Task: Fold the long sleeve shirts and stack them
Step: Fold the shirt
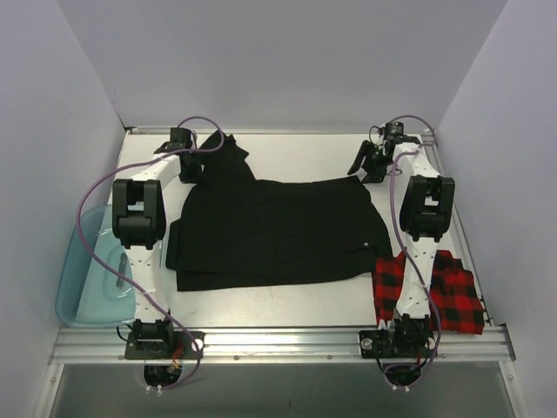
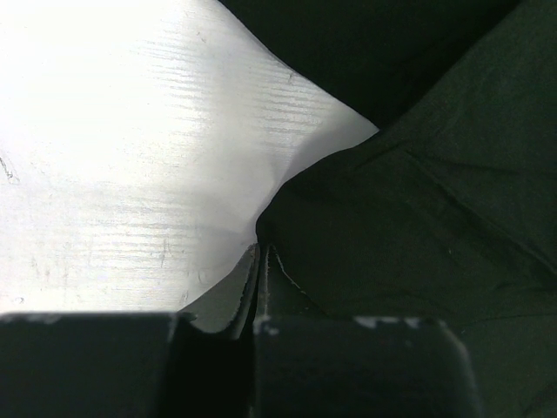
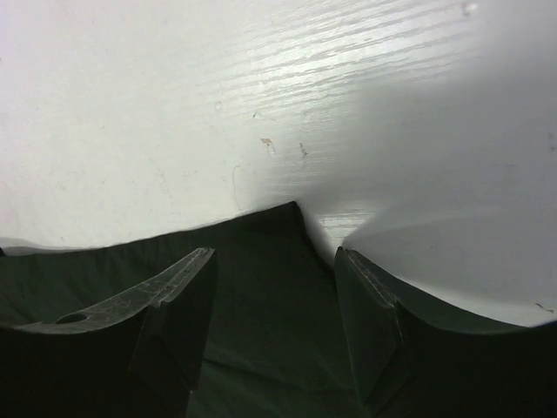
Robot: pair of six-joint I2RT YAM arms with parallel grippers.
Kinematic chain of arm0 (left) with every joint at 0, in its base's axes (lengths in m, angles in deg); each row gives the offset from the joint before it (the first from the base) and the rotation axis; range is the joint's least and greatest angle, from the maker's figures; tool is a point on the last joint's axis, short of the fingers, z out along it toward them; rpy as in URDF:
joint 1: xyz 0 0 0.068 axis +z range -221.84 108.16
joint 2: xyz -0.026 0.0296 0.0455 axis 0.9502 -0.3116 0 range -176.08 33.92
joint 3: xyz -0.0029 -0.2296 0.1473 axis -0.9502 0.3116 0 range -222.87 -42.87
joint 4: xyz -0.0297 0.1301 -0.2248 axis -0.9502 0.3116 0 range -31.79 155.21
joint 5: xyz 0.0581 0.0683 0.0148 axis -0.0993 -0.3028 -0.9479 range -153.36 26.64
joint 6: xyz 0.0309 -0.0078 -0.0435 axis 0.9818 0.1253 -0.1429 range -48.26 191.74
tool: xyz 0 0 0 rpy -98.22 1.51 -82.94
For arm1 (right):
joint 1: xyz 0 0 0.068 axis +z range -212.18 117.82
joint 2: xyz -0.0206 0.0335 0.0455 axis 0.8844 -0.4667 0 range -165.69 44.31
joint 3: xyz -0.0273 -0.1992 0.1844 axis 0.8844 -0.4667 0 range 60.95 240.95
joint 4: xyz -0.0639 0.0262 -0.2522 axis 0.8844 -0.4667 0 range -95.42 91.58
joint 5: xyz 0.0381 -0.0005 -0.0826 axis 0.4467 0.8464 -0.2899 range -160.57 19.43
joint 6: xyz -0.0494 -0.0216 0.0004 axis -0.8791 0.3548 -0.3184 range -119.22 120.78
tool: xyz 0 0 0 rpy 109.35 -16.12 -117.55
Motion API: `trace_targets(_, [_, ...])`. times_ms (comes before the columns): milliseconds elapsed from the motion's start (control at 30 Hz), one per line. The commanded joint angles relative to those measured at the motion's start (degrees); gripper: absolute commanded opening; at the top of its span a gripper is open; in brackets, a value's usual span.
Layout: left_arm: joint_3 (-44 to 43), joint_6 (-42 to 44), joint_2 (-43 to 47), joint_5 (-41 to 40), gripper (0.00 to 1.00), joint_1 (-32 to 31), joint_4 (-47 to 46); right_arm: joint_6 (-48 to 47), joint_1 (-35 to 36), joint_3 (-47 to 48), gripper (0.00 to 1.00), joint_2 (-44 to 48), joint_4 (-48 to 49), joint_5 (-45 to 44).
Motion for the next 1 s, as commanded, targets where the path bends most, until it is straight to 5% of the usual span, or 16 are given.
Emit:
trace_targets(0, [1.3, 0.6, -0.6, 1.5, 0.0, 0.0, 0.8, 0.1, 1.6, 1.0, 0.56, -1.6, -3.1, 0.9])
trace_targets(300, [2.2, 1.0, 0.0, 1.4, 0.0, 0.1, 0.7, 0.0, 1.9, 2.3, 0.35, -2.1, -3.2, 0.9])
trace_targets(433, [3.0, 0.9, 0.5, 1.3, 0.0, 0.2, 0.4, 0.2, 1.6, 2.2, 0.12, -1.9, -3.1, -0.1])
trace_targets(667, [2.7, 1.3, 2.9, 1.5, 0.0, 0.3, 0.1, -1.9, 0.6, 1.1, 0.0, 1.7, -3.1, -1.3])
trace_targets(967, [5.3, 1.7, 11.7, 2.5, 0.0, 0.0, -0.7, -4.7, 0.6, -4.0, 0.0, 10.3, -3.0, -2.2])
